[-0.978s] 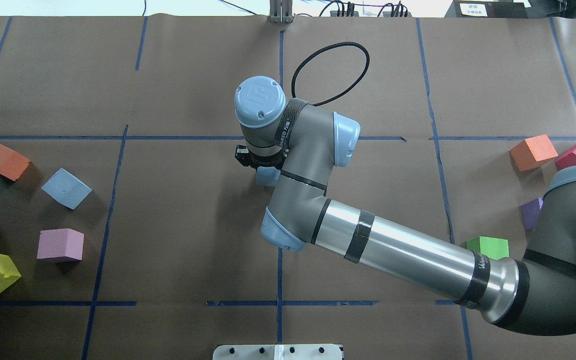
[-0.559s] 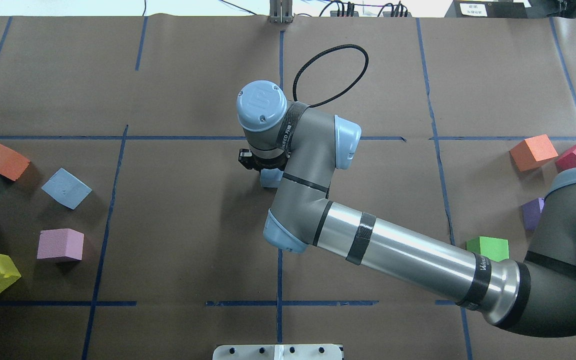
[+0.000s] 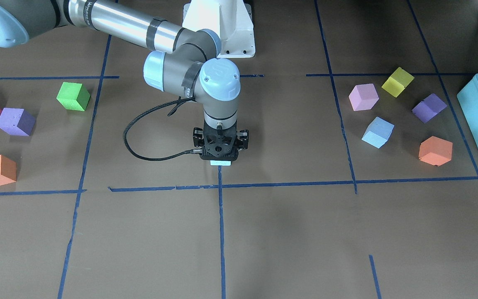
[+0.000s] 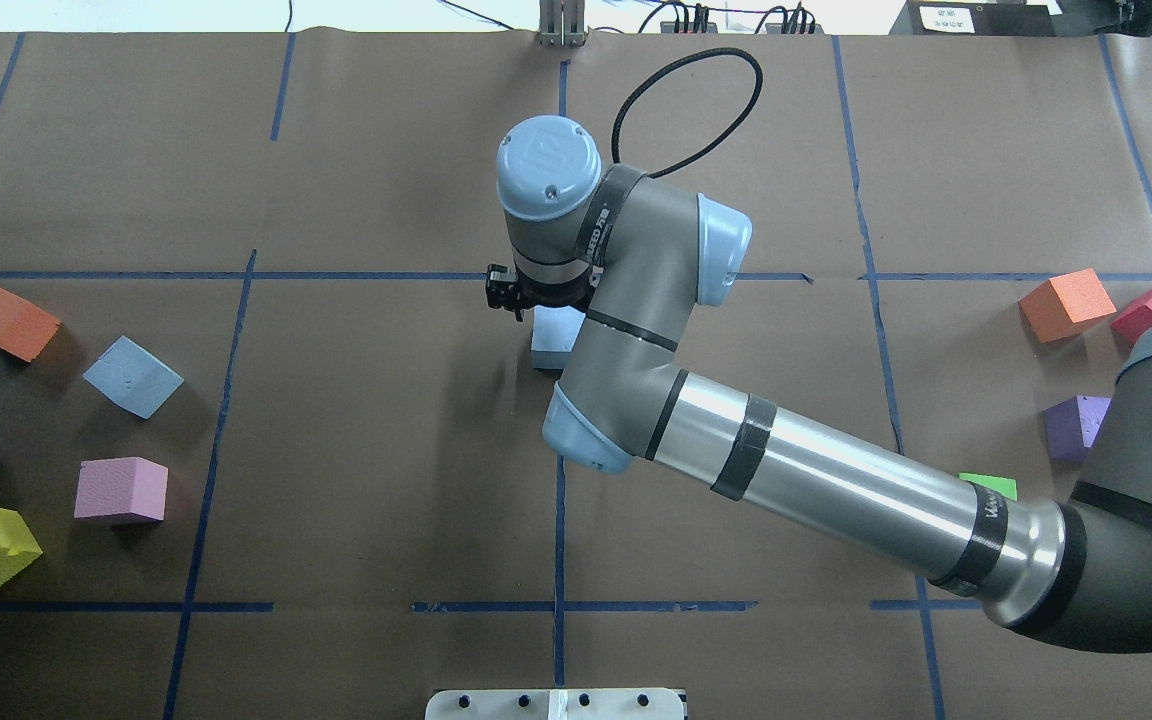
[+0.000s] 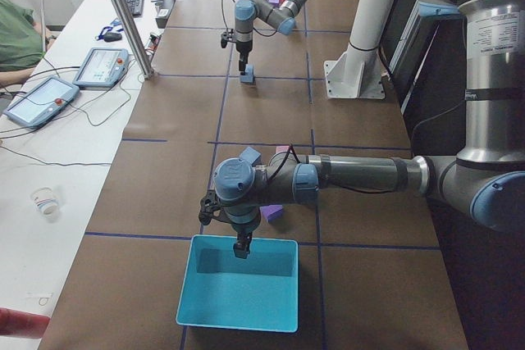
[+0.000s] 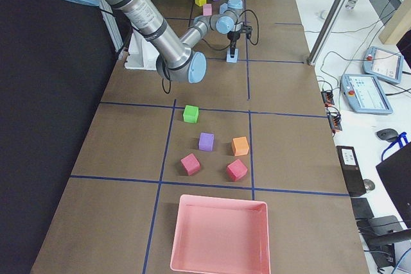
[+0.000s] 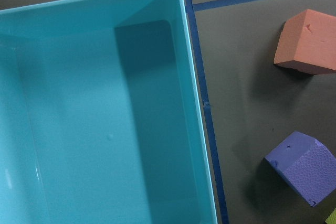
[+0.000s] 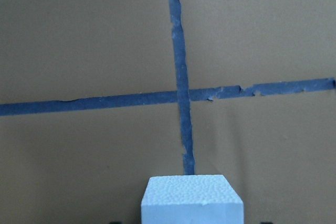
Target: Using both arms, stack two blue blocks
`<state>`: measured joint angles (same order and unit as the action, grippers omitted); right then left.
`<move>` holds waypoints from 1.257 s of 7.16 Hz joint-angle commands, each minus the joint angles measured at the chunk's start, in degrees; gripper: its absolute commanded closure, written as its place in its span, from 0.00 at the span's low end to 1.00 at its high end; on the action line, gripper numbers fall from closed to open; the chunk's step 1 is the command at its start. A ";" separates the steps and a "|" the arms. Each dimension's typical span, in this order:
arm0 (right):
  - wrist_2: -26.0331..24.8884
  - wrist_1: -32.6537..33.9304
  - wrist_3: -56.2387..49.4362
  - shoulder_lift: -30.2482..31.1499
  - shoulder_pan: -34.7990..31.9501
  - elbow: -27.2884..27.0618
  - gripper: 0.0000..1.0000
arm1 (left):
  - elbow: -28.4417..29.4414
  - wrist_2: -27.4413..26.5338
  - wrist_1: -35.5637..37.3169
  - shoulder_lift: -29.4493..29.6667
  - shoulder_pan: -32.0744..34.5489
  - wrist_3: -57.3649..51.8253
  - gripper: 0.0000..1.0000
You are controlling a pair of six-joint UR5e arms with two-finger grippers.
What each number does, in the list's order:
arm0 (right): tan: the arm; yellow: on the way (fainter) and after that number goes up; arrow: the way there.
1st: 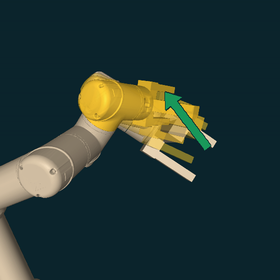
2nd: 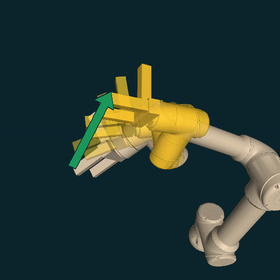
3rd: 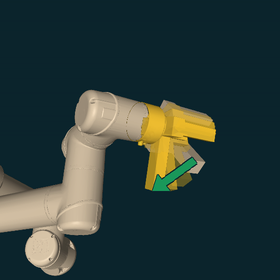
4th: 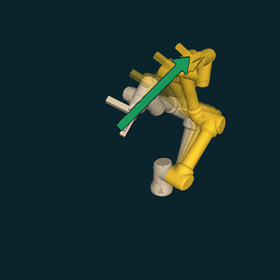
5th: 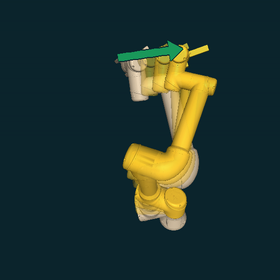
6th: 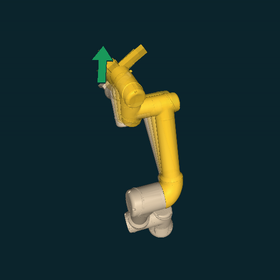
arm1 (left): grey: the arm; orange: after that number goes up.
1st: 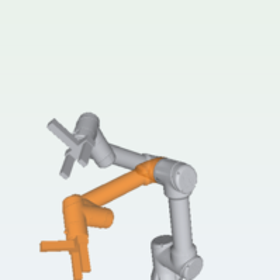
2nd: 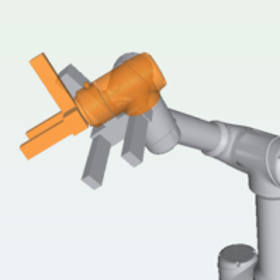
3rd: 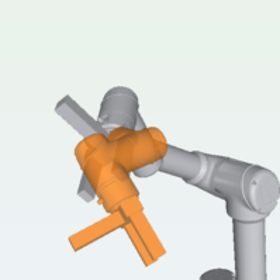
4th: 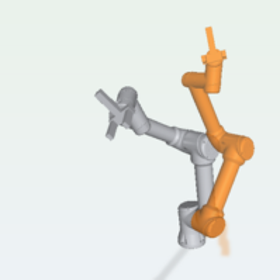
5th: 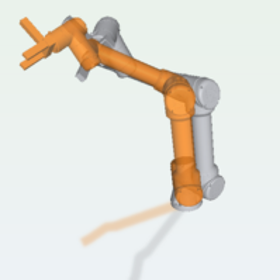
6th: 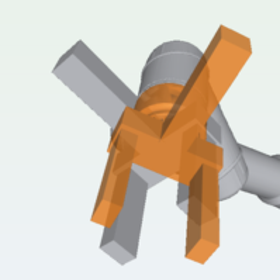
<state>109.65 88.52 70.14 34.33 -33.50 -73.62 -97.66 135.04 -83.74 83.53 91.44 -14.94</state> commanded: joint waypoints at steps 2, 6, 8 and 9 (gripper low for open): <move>6.42 13.31 -3.77 0.39 -6.72 -13.26 0.00 | -0.42 -0.22 -0.02 0.15 -0.03 0.09 0.00; 15.73 17.04 -40.84 23.96 -25.41 -27.52 0.00 | 1.33 0.04 -18.74 1.89 -0.55 1.05 0.00; 17.96 16.78 -63.36 37.67 -35.27 -31.13 0.00 | 2.13 1.18 -19.70 4.35 -3.45 8.32 0.00; 18.32 16.52 -75.65 45.22 -40.71 -31.84 0.00 | 1.34 1.28 -19.80 5.15 -4.94 8.78 0.00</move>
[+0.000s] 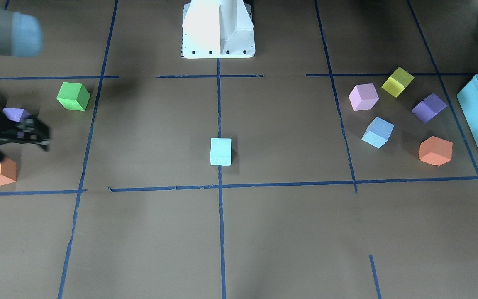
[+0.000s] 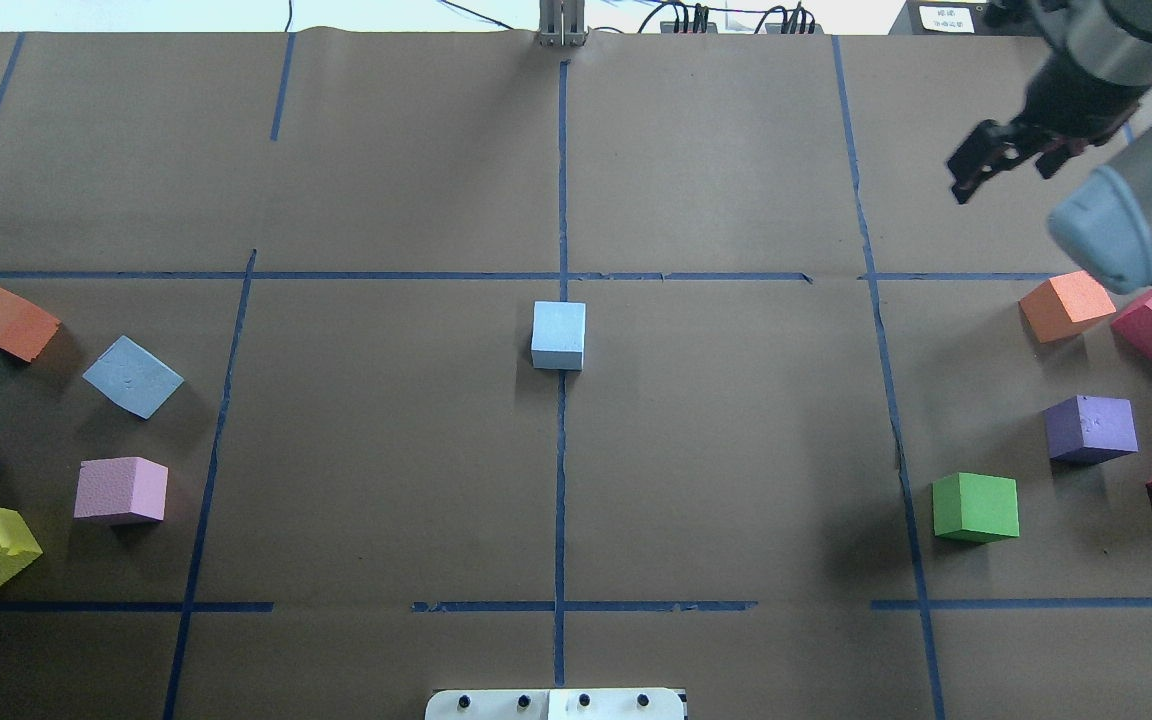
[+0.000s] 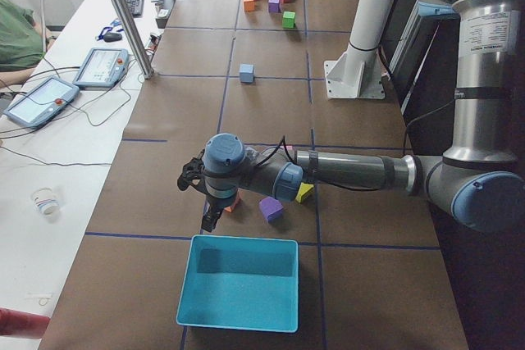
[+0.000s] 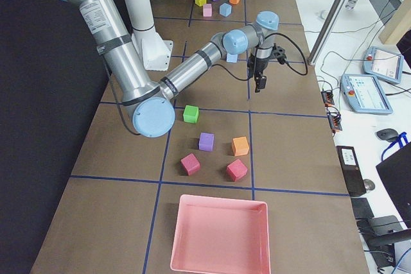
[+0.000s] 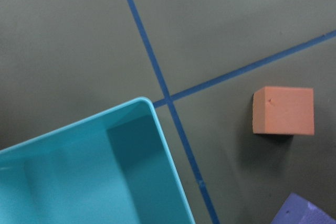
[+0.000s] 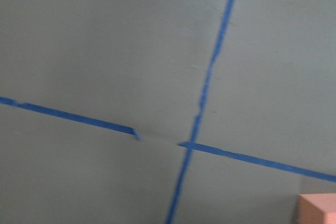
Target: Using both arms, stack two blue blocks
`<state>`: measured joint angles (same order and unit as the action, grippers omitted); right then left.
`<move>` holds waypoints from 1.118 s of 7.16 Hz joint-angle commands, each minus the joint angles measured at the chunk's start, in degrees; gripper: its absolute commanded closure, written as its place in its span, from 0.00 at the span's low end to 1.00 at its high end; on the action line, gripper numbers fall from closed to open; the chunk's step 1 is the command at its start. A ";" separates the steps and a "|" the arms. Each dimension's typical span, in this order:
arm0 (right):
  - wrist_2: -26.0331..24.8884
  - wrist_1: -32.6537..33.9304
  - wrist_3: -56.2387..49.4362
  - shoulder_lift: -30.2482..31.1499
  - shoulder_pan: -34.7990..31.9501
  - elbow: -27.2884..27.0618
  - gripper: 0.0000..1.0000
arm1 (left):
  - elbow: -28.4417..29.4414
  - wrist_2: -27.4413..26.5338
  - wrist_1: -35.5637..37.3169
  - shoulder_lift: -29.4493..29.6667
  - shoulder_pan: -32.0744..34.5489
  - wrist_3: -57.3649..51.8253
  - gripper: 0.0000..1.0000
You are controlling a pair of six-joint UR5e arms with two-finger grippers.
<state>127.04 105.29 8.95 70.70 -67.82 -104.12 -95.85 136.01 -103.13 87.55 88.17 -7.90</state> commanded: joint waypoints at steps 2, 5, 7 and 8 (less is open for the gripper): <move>1.63 -1.57 -29.99 20.22 -16.68 -2.31 0.00 | -2.05 0.22 -1.71 2.26 -6.49 3.15 0.00; 5.76 -3.23 -32.95 28.44 -20.42 -2.05 0.00 | -2.41 -0.74 -16.35 3.41 -19.91 9.95 0.00; 6.29 -3.25 -32.95 28.35 -20.42 -1.87 0.00 | -1.62 -4.51 -22.28 2.80 -25.56 12.20 0.00; 6.38 -3.25 -32.95 28.44 -20.42 -1.96 0.00 | -1.88 -5.48 -22.29 2.89 -28.89 15.51 0.00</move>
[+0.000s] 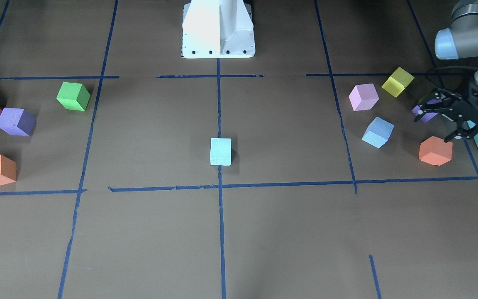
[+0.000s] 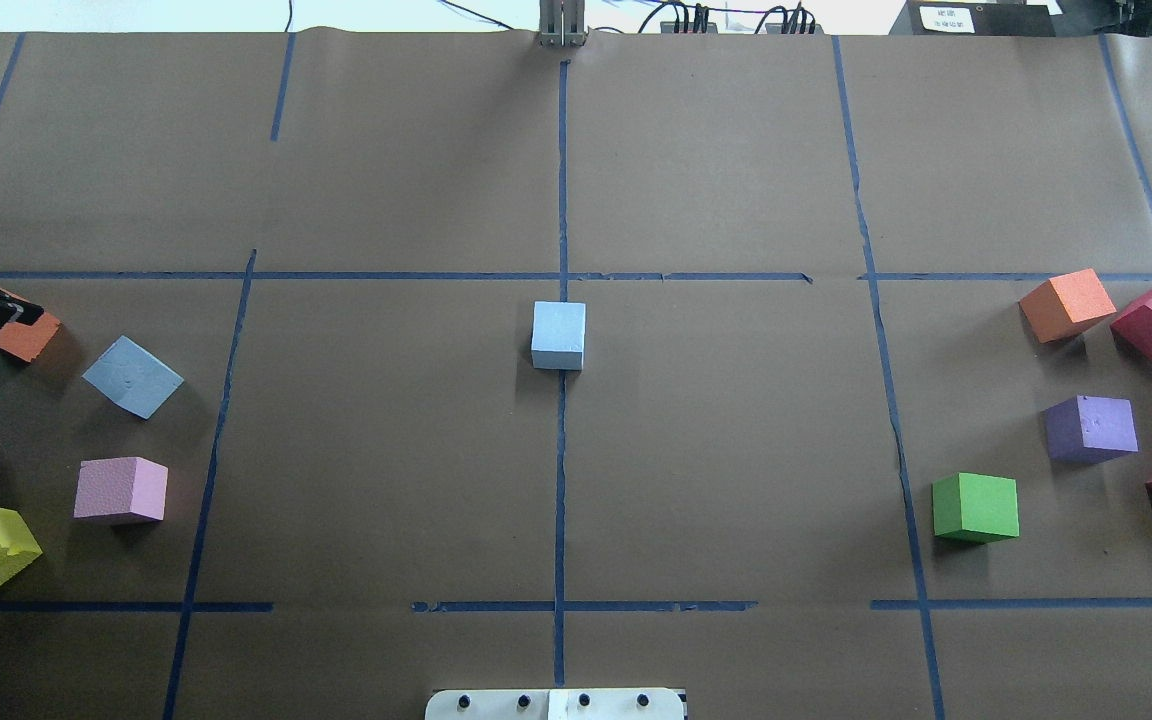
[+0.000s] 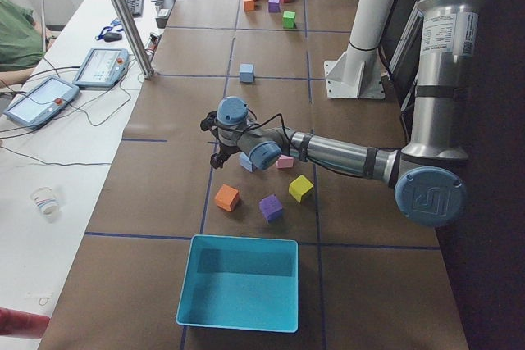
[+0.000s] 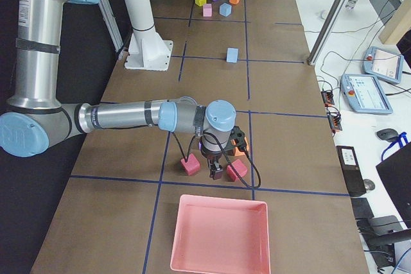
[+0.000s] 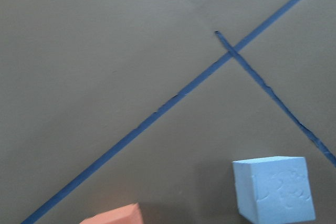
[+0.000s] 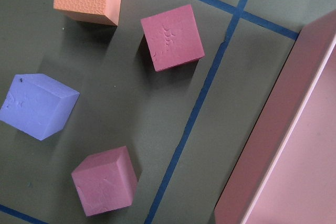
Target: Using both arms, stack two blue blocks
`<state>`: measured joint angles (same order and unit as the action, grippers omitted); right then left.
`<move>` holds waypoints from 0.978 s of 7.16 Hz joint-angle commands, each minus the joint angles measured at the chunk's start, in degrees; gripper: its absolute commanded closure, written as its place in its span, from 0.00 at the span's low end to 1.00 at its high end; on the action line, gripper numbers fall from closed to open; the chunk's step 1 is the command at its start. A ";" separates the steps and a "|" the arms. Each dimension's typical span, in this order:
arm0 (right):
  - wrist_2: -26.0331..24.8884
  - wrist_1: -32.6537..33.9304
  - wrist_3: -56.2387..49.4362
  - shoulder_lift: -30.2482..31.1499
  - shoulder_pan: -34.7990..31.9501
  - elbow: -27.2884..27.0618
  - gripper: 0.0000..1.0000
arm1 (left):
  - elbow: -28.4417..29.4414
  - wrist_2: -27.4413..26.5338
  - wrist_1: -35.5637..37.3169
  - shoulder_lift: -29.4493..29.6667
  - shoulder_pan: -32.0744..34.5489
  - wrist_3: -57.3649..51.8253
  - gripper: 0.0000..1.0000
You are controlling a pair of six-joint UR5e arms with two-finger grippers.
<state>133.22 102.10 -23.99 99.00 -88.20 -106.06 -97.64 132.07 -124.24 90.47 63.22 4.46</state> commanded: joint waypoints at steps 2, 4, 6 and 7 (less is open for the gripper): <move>0.20 -0.06 0.00 0.14 -0.04 0.06 0.00 | -0.45 -8.99 -2.14 -0.03 -11.16 11.16 0.00; 0.11 -0.06 0.00 0.14 -0.04 0.06 0.00 | -0.28 -9.73 -2.15 -0.12 -14.25 18.63 0.00; 0.20 -0.06 0.00 0.14 -0.04 0.15 0.00 | 0.60 -9.81 -2.06 -0.12 -14.71 18.75 0.00; 0.20 -0.06 0.00 0.23 -0.04 0.15 0.00 | 1.91 -9.73 -2.15 -0.03 -15.05 18.75 0.00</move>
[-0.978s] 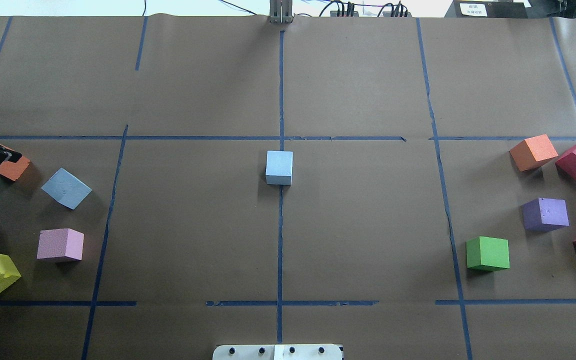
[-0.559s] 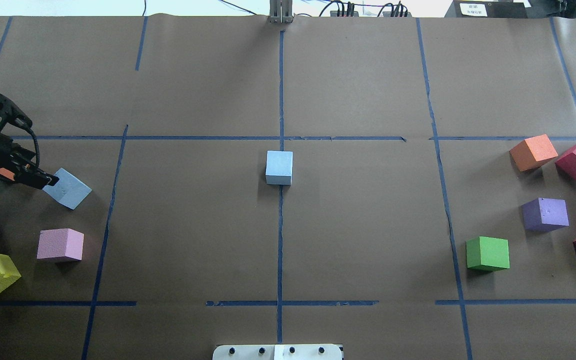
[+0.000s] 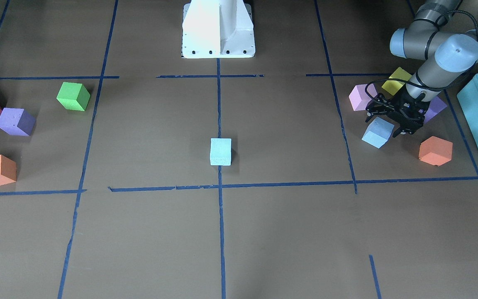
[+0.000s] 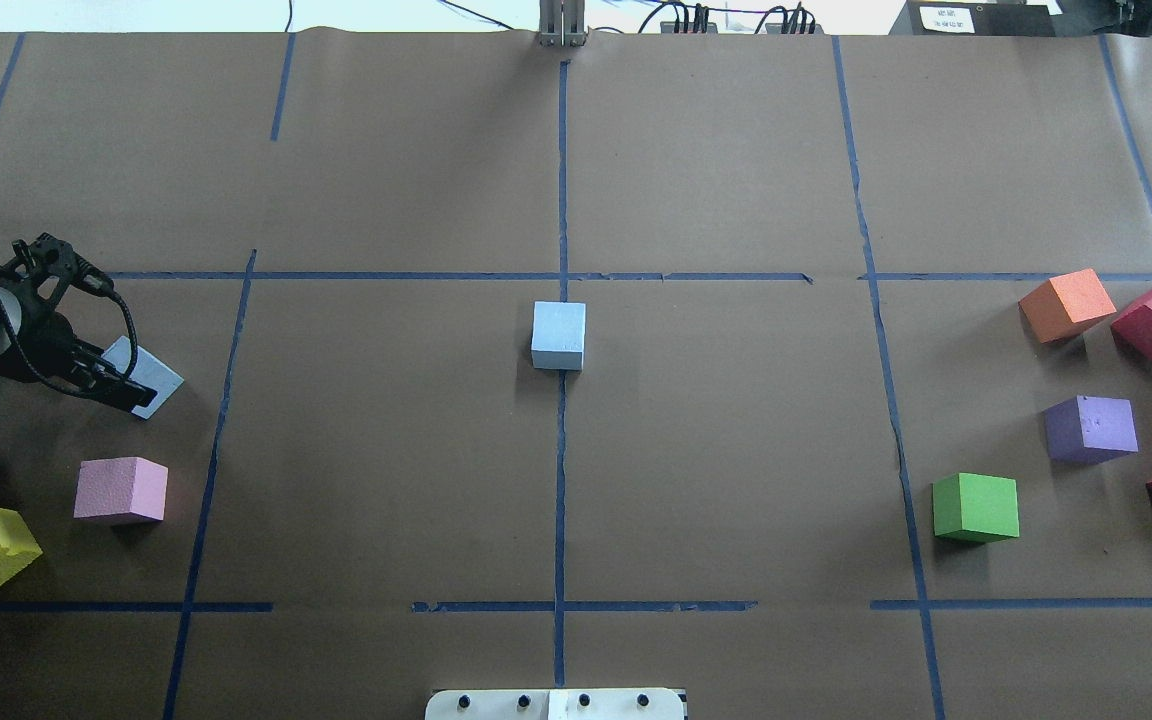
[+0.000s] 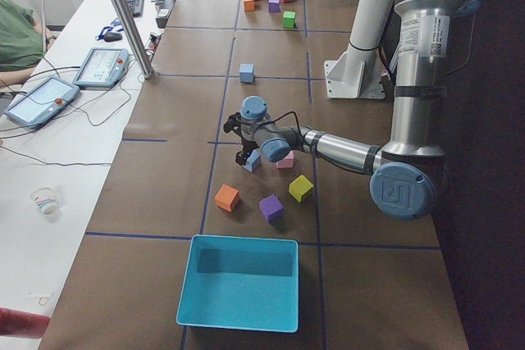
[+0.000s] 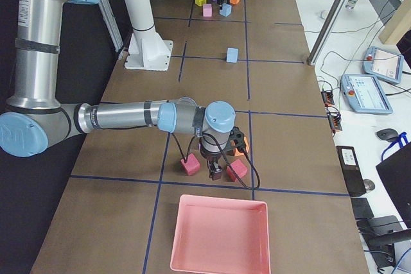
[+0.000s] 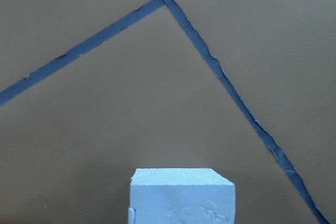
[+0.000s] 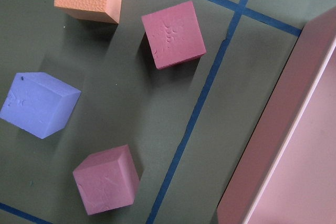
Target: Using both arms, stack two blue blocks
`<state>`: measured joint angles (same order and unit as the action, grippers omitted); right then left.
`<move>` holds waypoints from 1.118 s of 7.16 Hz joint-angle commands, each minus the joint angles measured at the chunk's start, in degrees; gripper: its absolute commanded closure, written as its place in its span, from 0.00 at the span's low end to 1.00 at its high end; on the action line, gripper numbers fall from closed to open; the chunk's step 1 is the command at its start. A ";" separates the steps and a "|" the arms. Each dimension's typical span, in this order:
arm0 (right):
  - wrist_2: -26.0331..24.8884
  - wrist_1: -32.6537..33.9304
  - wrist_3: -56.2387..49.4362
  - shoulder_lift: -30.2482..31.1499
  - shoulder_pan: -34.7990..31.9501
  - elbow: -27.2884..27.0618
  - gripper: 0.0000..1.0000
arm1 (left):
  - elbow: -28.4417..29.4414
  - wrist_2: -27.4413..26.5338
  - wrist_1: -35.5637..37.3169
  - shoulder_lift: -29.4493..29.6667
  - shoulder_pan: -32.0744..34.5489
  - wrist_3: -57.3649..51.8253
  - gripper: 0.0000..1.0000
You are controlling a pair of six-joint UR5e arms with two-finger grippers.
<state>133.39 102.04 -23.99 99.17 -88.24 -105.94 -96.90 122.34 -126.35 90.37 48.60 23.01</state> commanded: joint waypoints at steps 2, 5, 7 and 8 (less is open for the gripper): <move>0.03 0.00 0.00 0.06 0.00 0.03 0.00 | 1.80 0.00 -0.04 0.60 -1.14 0.28 0.21; 0.03 0.00 0.00 0.06 0.00 -0.06 0.00 | 0.49 0.00 0.22 1.65 -1.32 0.28 0.63; 0.03 0.00 0.00 0.06 0.00 -0.06 0.00 | -3.63 0.18 6.50 5.84 -1.14 0.45 0.63; 0.03 0.00 0.00 -0.03 0.00 -0.06 0.00 | -8.26 0.00 18.91 10.57 -1.14 1.67 0.63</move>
<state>133.42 102.04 -23.99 99.21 -88.24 -106.00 -100.61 122.46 -118.70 96.21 47.40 23.72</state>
